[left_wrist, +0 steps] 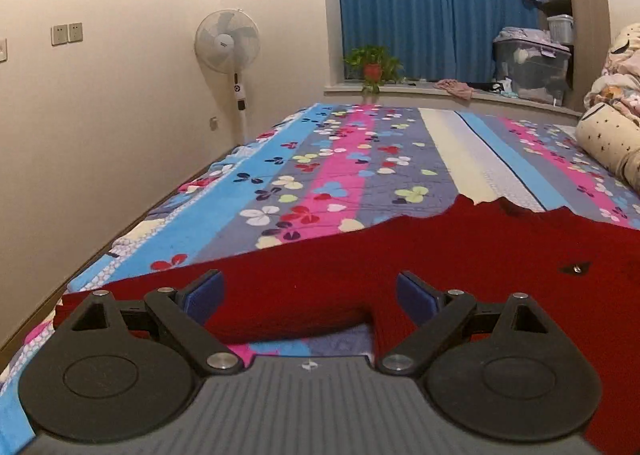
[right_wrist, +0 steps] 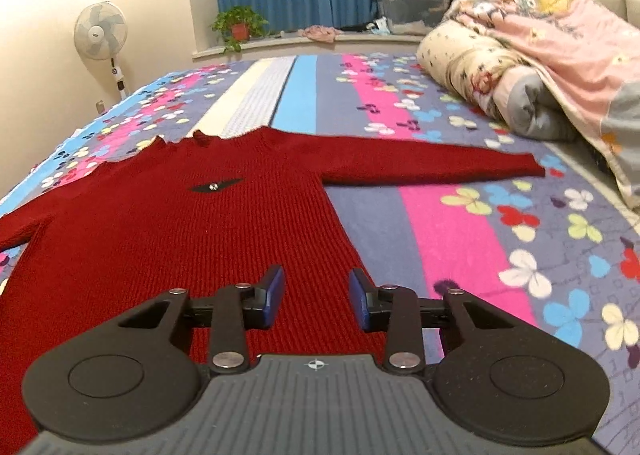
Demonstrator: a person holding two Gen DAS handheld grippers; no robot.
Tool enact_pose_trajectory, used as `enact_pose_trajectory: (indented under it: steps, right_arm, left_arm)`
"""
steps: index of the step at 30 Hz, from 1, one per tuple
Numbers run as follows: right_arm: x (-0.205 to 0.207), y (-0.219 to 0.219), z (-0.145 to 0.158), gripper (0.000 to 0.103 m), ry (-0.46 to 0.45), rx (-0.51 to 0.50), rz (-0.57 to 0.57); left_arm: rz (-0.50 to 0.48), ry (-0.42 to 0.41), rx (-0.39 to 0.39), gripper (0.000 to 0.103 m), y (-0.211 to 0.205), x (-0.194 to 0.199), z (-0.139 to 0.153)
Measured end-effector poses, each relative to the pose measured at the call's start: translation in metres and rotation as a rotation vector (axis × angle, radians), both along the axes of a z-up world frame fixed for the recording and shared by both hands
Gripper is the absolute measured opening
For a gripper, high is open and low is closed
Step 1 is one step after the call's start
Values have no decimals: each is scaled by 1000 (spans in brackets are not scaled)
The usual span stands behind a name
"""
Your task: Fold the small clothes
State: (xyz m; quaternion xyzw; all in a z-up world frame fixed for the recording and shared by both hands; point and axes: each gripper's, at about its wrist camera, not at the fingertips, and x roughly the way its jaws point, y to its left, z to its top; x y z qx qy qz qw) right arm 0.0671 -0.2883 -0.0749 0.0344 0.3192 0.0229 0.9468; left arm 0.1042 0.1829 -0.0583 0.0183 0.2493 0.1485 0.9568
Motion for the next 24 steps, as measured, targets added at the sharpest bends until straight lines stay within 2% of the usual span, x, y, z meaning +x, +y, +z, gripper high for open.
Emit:
enact_pose_trajectory:
  steps: [2,4,6,8,10,13,15,17,24]
  right_arm:
    - [7,6,7,37,-10,-27,18]
    - [19,11,17,37,3,-55,20]
    - [38,15,23,38,66,-87,-11]
    - [57,18,27,38,120,-77,-24]
    - [77,25,28,38,155,-87,-20]
    - [101,38,27,38,161,-125,7]
    - [117,46,23,38,163,-130,26]
    - [129,51,18,39,166,-137,43]
    - [149,62,-16,38,198,-166,80]
  left_arm:
    - [25,6,14,95,3,7,0]
    - [32,16,-15,95,7,11,0]
    - [39,26,-34,95,12,16,1]
    - [58,26,-24,92,17,20,1]
    - [89,24,-42,87,31,20,0]
    - [143,44,-126,71,60,24,-3]
    - [189,63,-169,48,80,24,-8]
    - [229,75,-191,38,97,24,-12]
    - [352,111,-212,36,140,29,-28]
